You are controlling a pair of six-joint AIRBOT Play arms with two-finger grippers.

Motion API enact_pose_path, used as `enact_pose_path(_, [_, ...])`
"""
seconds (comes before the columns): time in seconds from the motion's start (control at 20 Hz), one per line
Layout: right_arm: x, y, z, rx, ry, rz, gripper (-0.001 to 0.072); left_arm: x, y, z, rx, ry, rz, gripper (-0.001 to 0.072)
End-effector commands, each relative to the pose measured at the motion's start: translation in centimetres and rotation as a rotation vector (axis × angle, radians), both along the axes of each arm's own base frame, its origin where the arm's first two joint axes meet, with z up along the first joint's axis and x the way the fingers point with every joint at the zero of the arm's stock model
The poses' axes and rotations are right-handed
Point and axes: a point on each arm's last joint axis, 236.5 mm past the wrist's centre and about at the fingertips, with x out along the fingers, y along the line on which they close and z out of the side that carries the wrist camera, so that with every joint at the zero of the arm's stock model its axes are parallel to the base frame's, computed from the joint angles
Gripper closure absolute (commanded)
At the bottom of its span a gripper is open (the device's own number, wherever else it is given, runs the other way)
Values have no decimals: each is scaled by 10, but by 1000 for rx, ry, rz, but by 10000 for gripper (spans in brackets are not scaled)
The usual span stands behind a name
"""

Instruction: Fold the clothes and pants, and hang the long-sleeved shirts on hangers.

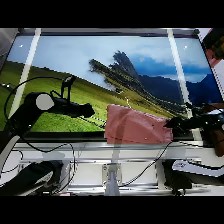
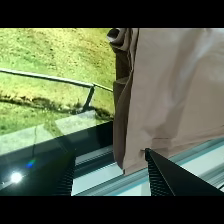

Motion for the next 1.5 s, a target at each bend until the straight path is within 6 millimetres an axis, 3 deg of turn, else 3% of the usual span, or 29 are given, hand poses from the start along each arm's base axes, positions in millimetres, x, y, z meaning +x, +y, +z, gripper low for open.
enact_pose_path(0.0, [9,27,-17,-33,-15,114,96,0,0,0,1,0,1,239])
enact_pose_path(0.05, [14,37,-19,-38,-32,138,101,0,0,0,1,-1,1,239])
enact_pose_path(0.1, [21,47,-20,-46,-61,166,188,0,0,0,1,-1,1,239])
enact_pose_path(0.3, [55,77,-1,-3,-204,239,677,1,0,0,0,-6,-1,237])
enact_pose_path(0.4, [86,84,24,35,-290,203,691,5,0,2,-4,-20,6,237])
enact_pose_path(0.55, [144,70,71,-35,-491,158,691,19,4,7,7,-116,-45,235])
enact_pose_path(0.7, [210,26,135,-193,-684,-18,691,35,29,15,7,-148,29,235])
enact_pose_path(0.85, [240,-44,187,-345,-748,-250,692,48,63,38,-2,-213,135,235])
enact_pose_path(1.0, [225,-126,212,-496,-682,-439,691,55,101,68,-3,-303,244,235])
enact_pose_path(1.1, [196,-185,223,-614,-613,-558,691,55,131,91,1,-374,336,235])
enact_pose_path(1.25, [129,-264,230,-767,-478,-678,692,48,174,124,48,-505,427,235])
enact_pose_path(1.35, [74,-302,222,-818,-351,-757,691,39,198,144,91,-585,480,235])
enact_pose_path(1.45, [23,-325,215,-810,-245,-861,691,29,218,161,124,-647,539,235])
